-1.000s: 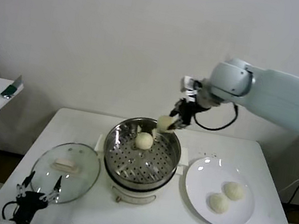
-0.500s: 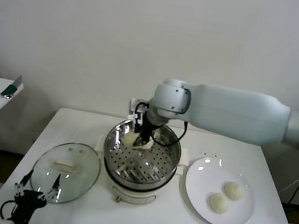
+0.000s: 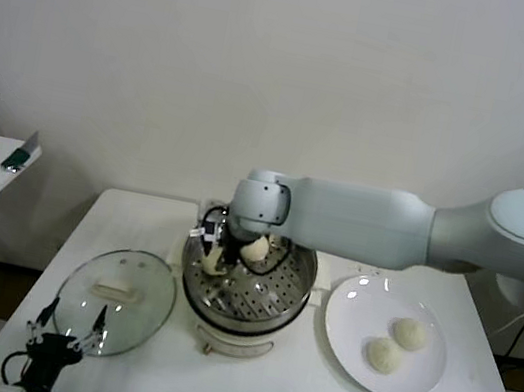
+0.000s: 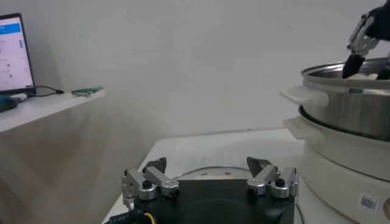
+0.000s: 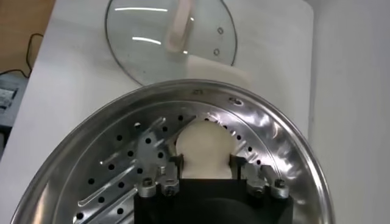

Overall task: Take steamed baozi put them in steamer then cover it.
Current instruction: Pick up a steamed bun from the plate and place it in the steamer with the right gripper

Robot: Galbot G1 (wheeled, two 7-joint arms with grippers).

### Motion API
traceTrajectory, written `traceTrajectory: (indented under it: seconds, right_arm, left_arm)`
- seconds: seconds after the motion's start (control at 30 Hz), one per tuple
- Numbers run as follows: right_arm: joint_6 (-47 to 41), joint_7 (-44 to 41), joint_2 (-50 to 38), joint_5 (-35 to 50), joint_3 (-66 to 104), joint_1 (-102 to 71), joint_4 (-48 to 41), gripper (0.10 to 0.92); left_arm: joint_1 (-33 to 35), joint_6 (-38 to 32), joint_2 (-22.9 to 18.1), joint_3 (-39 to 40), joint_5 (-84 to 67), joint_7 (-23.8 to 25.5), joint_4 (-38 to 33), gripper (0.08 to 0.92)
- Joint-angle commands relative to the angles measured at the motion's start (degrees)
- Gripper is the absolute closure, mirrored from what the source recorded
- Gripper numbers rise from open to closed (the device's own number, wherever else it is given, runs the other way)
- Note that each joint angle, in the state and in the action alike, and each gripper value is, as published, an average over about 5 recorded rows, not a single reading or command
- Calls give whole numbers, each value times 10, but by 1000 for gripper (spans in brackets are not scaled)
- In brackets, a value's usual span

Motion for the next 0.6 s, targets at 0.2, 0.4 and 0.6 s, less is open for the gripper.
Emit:
traceTrajectory:
  seconds: [0.2, 0.4, 0.6]
  right_arm:
    - [30, -50, -39, -4, -5, 63, 24, 237]
    - [112, -156, -161, -3, -55, 189, 69, 204]
    - [206, -254, -297, -51, -152, 279, 106, 202]
  left_arm:
    - [1, 1, 0, 1, 1, 0, -3, 177]
    - [2, 2, -1, 2, 2, 1, -6, 177]
    - [1, 3, 3, 3, 1, 1, -4, 177]
